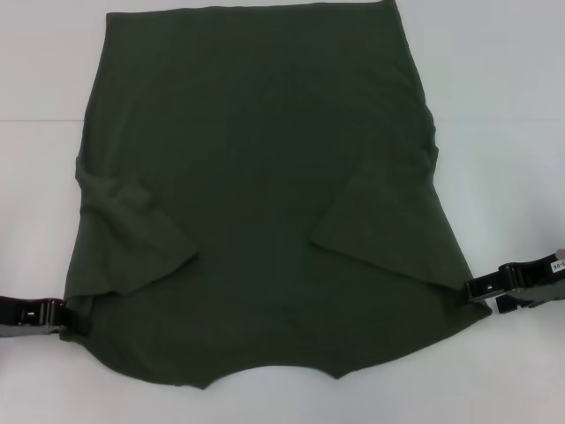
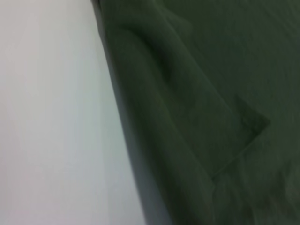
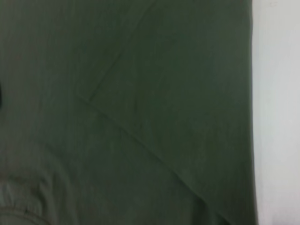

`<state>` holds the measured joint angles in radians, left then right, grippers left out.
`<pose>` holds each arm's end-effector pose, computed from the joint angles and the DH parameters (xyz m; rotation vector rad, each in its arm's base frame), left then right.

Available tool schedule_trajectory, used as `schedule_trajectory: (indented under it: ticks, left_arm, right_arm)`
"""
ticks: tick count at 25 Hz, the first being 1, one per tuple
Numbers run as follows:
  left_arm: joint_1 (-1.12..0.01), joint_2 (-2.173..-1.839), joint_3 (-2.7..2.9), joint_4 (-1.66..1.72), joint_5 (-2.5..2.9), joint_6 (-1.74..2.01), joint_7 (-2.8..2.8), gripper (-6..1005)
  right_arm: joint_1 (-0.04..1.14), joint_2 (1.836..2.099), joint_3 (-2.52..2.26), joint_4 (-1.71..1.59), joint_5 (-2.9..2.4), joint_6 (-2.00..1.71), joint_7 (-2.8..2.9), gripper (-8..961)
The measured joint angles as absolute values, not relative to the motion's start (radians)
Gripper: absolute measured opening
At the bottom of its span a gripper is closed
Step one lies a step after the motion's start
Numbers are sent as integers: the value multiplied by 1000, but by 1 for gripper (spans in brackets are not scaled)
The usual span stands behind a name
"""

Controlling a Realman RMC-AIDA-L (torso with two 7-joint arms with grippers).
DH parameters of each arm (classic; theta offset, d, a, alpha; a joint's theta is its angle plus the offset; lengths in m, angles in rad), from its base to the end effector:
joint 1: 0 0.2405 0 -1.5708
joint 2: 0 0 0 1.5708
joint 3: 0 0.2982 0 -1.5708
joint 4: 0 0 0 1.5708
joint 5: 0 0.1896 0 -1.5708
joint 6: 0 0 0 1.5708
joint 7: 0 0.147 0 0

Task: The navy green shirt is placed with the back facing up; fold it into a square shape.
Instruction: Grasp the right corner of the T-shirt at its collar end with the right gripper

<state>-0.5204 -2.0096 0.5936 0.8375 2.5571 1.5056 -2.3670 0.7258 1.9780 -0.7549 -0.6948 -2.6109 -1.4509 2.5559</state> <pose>-0.3621 0.3274 0.0272 -2.1468 -1.8021 -0.0890 0.3102 0.3801 0.0050 -2.2130 1.8125 -0.1120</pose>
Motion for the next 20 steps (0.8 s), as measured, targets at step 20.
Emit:
schedule_trajectory:
  ticks: [20]
  left_arm:
    - [-523,-2008,594,838,2557,1506,-2365,47]
  right_arm:
    - [733,1982,-786,-674,-2611,-1417,2556,886]
